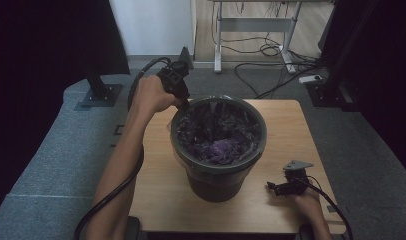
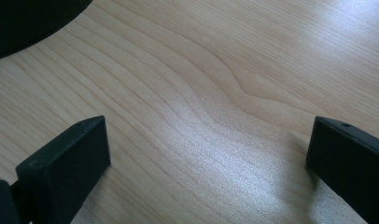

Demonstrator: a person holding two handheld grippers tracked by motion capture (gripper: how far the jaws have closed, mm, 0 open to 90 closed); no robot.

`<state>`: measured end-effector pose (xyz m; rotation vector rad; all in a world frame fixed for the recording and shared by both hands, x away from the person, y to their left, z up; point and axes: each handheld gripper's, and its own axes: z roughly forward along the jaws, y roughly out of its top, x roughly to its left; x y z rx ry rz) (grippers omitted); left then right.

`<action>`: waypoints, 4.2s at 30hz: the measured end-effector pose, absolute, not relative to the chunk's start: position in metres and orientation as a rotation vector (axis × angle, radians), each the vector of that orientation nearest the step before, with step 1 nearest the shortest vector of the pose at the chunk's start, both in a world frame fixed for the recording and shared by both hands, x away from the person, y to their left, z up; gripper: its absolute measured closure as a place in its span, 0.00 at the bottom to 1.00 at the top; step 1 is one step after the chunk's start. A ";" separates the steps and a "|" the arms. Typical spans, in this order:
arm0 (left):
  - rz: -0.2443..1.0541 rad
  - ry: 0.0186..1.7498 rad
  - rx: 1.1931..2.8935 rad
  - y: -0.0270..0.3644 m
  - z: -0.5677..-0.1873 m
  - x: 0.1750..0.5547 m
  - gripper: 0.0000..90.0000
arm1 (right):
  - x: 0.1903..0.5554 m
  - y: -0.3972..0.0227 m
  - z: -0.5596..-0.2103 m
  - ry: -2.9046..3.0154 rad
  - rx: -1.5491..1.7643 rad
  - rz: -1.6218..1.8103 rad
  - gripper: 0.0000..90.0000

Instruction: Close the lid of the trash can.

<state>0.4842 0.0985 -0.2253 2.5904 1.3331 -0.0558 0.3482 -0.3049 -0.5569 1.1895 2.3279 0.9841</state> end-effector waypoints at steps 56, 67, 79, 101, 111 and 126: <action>0.259 1.297 2.335 0.185 -0.249 0.478 0.00 | 0.348 -0.305 -0.557 2.331 1.189 0.984 0.00; 0.263 1.293 2.272 0.209 -0.278 0.479 0.00 | 0.348 -0.305 -0.557 2.331 1.189 0.985 0.00; 0.257 1.305 2.217 0.233 -0.331 0.478 0.00 | 0.348 -0.305 -0.557 2.331 1.188 0.984 0.00; 0.352 1.245 2.182 0.244 -0.422 0.460 0.00 | 0.348 -0.305 -0.557 2.332 1.186 0.982 0.00; 0.338 1.215 2.172 0.241 -0.462 0.446 0.00 | 0.347 -0.305 -0.557 2.331 1.186 0.983 0.00; 0.329 1.231 2.160 0.246 -0.518 0.425 0.00 | 0.347 -0.305 -0.557 2.330 1.189 0.984 0.00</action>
